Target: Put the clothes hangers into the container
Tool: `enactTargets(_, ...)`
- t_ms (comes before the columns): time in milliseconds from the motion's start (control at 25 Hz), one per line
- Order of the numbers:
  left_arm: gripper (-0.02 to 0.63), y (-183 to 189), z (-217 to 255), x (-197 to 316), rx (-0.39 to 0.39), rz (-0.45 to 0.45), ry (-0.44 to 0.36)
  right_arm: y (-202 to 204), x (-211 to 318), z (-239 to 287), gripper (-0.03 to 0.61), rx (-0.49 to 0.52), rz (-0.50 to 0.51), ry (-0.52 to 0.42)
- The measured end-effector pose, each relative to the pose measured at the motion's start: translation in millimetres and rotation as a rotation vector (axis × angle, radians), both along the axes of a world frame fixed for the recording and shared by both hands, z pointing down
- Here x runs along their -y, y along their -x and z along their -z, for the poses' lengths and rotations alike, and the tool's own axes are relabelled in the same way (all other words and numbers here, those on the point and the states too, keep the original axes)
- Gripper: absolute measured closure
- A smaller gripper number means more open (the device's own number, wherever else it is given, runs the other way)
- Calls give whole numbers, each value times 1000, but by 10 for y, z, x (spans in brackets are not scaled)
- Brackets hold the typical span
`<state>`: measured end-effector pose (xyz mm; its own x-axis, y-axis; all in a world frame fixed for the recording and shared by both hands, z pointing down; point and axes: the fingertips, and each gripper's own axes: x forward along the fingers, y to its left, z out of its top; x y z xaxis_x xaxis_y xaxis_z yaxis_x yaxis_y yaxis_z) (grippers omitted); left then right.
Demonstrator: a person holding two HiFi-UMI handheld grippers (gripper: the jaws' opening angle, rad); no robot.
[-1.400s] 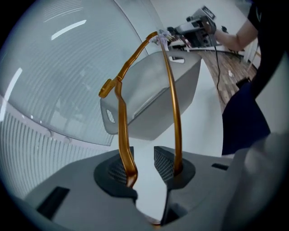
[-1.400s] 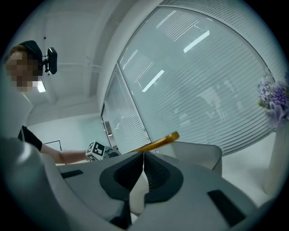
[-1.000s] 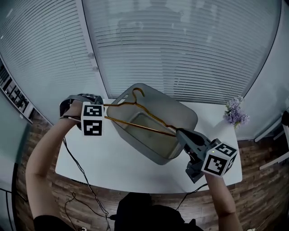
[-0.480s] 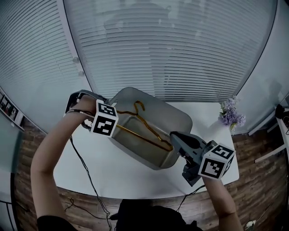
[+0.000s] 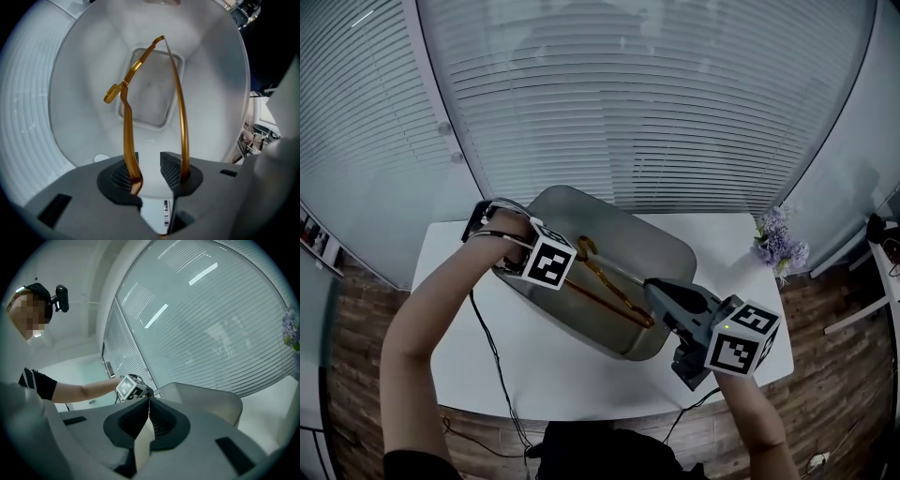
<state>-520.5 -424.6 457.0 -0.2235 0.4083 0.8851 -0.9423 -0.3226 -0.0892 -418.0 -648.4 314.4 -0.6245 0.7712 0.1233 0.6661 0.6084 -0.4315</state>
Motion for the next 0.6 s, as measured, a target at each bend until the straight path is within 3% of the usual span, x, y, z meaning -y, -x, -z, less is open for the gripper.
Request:
enactTargets(280, 466, 12, -258, -20, -51, 33, 46, 40, 66, -30, 549, -17, -17, -3)
enactTargets(600, 465, -10, -420, -27, -76, 12, 95, 64, 71, -67, 549, -21, -11, -19)
